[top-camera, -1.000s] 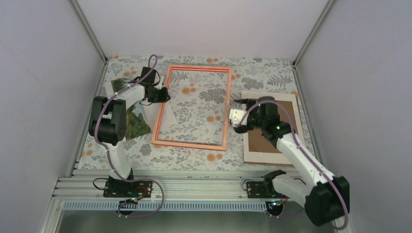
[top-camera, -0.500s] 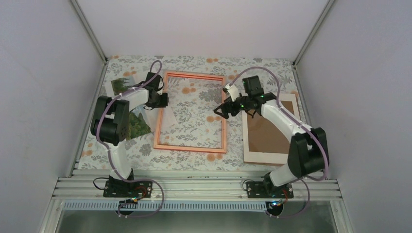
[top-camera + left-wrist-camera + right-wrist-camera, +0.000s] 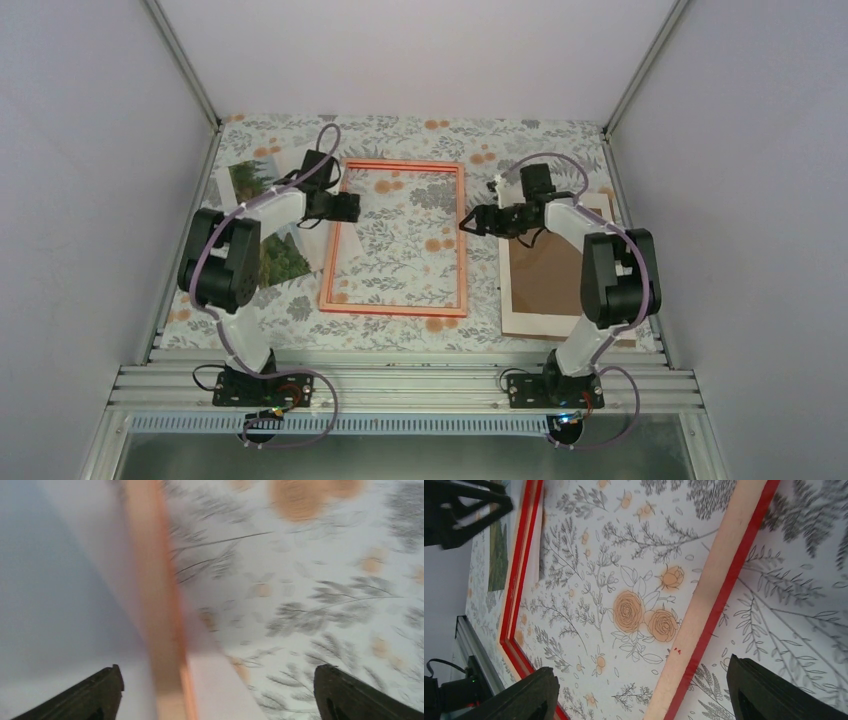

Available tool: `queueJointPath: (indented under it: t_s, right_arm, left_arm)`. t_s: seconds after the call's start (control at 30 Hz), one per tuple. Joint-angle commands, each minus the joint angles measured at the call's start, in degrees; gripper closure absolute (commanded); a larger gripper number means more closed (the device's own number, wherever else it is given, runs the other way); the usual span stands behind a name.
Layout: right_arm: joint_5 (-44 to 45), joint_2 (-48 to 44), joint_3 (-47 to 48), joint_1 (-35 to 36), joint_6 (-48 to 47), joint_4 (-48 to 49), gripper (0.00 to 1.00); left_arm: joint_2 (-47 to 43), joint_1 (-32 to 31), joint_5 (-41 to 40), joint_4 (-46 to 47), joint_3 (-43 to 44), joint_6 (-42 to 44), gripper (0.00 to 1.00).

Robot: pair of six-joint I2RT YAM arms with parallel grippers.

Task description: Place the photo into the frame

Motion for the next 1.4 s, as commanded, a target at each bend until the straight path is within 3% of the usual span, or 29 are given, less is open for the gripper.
queueJointPath:
  t_s: [0.0, 0.27, 0.43, 0.6, 0.7, 0.8, 0.97, 1.17, 1.37]
  right_arm:
    - [-3.4, 4.3, -1.0, 0.2, 4.1, 2.0, 0.18]
    - [0.6, 12.3, -0.9, -3.8, 4.3, 0.1, 0.15]
    - [-4.1, 4.8, 3.2, -4.0, -0.6, -7.0, 0.15]
    - [0.9, -6.1, 5.1, -8.8, -16.6, -22.4, 0.11]
    - [5.1, -10.4, 6.7, -15.5, -28.4, -29.8, 0.1]
    - [8.2, -10.7, 8.8, -20.9, -37.0, -37.6, 0.1]
    - [12.9, -7.1, 4.3, -31.2, -49.9, -46.1, 0.17]
    - [17.4, -5.1, -0.9, -37.4, -54.2, -45.3, 0.21]
    - [22.0, -0.8, -8.1, -39.9, -50.4, -35.6, 0.23]
  left_arm:
    - [-7.7, -5.4, -0.7, 6.7, -1.6, 6.7, 0.0]
    - [-8.5, -15.5, 5.0, 13.2, 1.3, 7.9, 0.0]
    - [-7.7, -22.6, 11.5, 16.7, 1.7, 4.4, 0.0]
    - [-6.4, -29.8, 19.8, 23.7, -0.3, -3.3, 0.0]
    - [-4.9, -35.0, 22.3, 24.6, 1.1, -4.9, 0.0]
    - [-1.9, -38.3, 26.9, 26.3, 2.3, -8.1, 0.05]
    - [5.3, -41.1, 31.3, 24.9, 7.8, -10.2, 0.09]
    - [13.8, -43.5, 34.8, 22.7, 12.6, -14.2, 0.12]
    - [20.0, -44.1, 37.2, 21.1, 14.1, -19.2, 0.21]
